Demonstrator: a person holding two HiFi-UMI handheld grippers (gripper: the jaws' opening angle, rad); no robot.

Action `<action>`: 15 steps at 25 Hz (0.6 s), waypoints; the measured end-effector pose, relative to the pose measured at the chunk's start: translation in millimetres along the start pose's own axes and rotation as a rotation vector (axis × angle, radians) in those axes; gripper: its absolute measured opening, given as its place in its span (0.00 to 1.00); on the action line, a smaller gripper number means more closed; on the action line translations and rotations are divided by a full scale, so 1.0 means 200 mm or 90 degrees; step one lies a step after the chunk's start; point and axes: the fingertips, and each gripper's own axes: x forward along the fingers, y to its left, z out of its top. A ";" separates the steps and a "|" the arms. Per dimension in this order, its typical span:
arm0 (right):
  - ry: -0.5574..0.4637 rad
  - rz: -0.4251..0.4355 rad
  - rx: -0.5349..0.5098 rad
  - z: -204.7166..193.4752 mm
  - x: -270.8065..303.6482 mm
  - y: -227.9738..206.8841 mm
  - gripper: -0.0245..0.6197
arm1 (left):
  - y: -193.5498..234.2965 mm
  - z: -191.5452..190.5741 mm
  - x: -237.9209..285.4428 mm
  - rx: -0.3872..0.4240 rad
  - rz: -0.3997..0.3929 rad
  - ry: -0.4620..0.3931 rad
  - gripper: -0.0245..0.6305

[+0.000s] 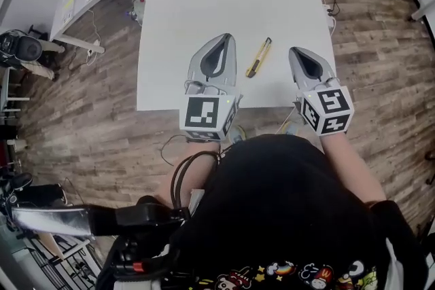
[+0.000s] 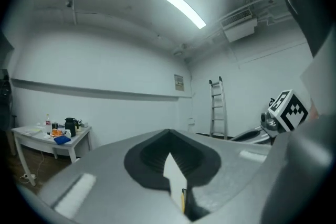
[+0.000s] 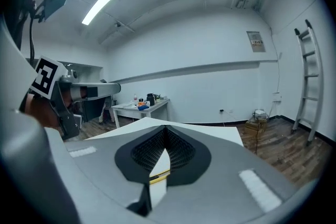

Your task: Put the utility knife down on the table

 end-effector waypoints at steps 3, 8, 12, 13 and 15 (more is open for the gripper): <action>-0.004 -0.009 -0.006 0.00 0.01 -0.02 0.07 | 0.01 -0.08 -0.04 -0.023 0.011 0.014 0.04; 0.001 -0.005 -0.014 -0.01 0.04 0.03 0.07 | -0.01 -0.18 -0.05 -0.038 0.002 0.053 0.04; -0.003 -0.001 -0.021 -0.01 0.05 0.08 0.07 | -0.01 -0.21 -0.06 -0.054 0.000 0.067 0.04; -0.003 -0.001 -0.021 0.00 0.05 0.08 0.07 | -0.01 -0.21 -0.06 -0.054 -0.001 0.068 0.04; -0.003 -0.001 -0.022 -0.01 0.05 0.09 0.07 | -0.02 -0.21 -0.05 -0.051 -0.002 0.071 0.04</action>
